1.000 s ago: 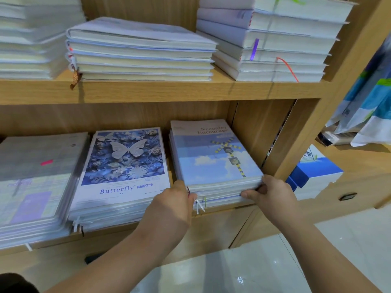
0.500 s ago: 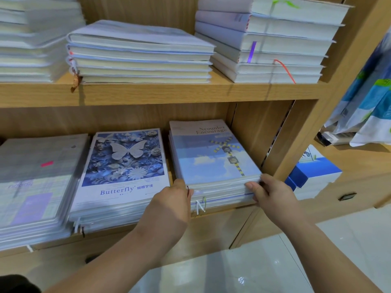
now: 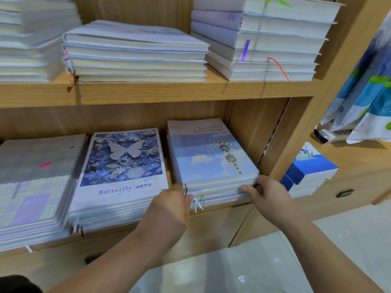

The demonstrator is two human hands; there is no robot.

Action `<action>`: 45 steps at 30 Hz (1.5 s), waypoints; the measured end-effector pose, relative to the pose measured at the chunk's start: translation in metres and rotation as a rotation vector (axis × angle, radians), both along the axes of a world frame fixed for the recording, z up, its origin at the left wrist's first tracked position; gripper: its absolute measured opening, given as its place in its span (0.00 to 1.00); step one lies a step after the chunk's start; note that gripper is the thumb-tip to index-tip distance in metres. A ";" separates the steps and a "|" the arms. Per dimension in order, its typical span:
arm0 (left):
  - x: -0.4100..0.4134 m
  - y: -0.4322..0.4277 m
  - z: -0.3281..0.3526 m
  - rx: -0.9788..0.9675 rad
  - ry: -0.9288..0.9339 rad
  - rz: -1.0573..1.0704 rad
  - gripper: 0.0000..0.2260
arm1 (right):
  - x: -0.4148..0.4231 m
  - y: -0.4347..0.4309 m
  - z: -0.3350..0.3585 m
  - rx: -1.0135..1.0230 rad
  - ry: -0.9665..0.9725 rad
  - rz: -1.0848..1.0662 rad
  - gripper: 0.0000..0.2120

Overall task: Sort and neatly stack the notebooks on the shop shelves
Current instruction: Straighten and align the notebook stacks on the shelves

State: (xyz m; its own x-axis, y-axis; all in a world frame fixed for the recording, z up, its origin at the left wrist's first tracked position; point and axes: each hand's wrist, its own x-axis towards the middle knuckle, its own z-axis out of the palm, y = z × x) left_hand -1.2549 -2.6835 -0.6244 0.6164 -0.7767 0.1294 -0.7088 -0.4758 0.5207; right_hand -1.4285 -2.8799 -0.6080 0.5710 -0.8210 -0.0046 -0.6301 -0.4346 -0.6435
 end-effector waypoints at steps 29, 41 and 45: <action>-0.009 0.005 -0.008 -0.157 0.033 0.031 0.09 | 0.005 0.005 -0.021 -0.100 -0.078 -0.124 0.10; -0.003 0.005 0.040 -0.011 -0.019 0.005 0.13 | -0.006 0.004 0.011 -0.071 -0.021 0.040 0.14; -0.004 0.002 0.041 -0.033 0.006 0.042 0.14 | -0.007 0.003 0.012 -0.042 -0.058 0.051 0.19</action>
State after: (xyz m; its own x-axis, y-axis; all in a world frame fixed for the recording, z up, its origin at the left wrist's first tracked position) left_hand -1.2585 -2.6817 -0.5834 0.6490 -0.7458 0.1506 -0.6857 -0.4875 0.5405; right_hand -1.4353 -2.8772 -0.5959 0.6105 -0.7894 0.0638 -0.5683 -0.4927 -0.6590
